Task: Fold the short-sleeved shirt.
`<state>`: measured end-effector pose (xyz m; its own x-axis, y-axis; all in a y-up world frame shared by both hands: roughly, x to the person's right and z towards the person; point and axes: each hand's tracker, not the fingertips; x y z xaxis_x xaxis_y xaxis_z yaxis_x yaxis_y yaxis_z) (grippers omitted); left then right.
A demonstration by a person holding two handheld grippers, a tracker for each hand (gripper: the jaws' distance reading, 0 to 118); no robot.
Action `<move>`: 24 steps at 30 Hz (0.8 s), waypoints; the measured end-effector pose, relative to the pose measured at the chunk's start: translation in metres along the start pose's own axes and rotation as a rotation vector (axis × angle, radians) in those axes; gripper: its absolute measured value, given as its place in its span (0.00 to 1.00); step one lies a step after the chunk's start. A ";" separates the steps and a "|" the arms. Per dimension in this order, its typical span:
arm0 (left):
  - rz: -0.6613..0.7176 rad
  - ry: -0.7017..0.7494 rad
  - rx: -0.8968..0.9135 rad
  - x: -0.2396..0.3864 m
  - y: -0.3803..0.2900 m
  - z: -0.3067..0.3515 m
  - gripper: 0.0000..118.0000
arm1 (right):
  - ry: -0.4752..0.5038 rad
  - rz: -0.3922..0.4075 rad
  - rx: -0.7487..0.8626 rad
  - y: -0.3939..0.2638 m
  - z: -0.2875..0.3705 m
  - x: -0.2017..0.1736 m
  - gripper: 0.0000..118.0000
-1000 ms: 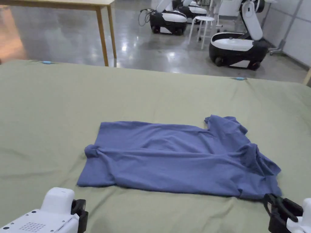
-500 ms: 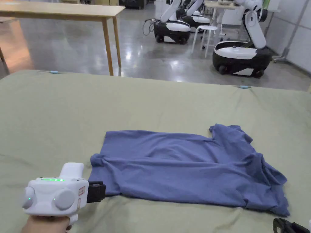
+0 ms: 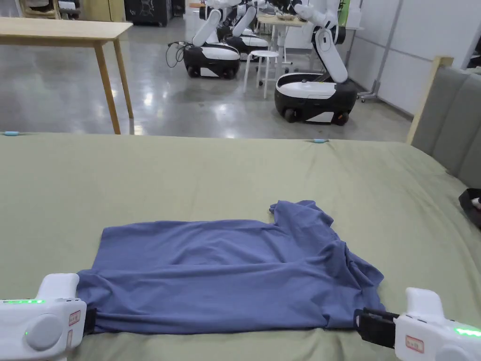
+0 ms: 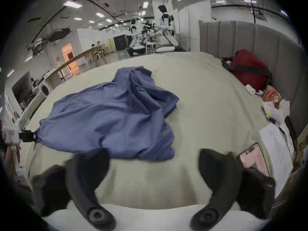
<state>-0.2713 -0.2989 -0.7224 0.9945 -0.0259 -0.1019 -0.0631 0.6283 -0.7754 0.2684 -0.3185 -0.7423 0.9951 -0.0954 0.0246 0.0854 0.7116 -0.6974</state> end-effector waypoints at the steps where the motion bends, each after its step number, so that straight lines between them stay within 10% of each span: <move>1: 0.000 -0.001 0.007 0.003 0.000 0.003 0.08 | -0.009 0.000 0.003 0.005 -0.007 0.000 0.95; 4: -0.012 -0.005 0.022 0.008 0.004 0.009 0.07 | 0.000 -0.019 -0.041 0.016 -0.029 0.001 0.88; 7: -0.008 0.005 0.040 0.004 0.005 0.013 0.05 | 0.025 -0.030 -0.126 0.018 -0.041 0.004 0.09; 24: -0.007 -0.107 0.164 -0.042 -0.044 0.134 0.03 | 0.159 0.071 0.038 -0.002 0.129 0.004 0.08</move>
<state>-0.2995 -0.2213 -0.6010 0.9986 0.0467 -0.0236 -0.0506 0.7471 -0.6628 0.2787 -0.2303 -0.6486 0.9786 -0.1507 -0.1397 0.0198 0.7457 -0.6660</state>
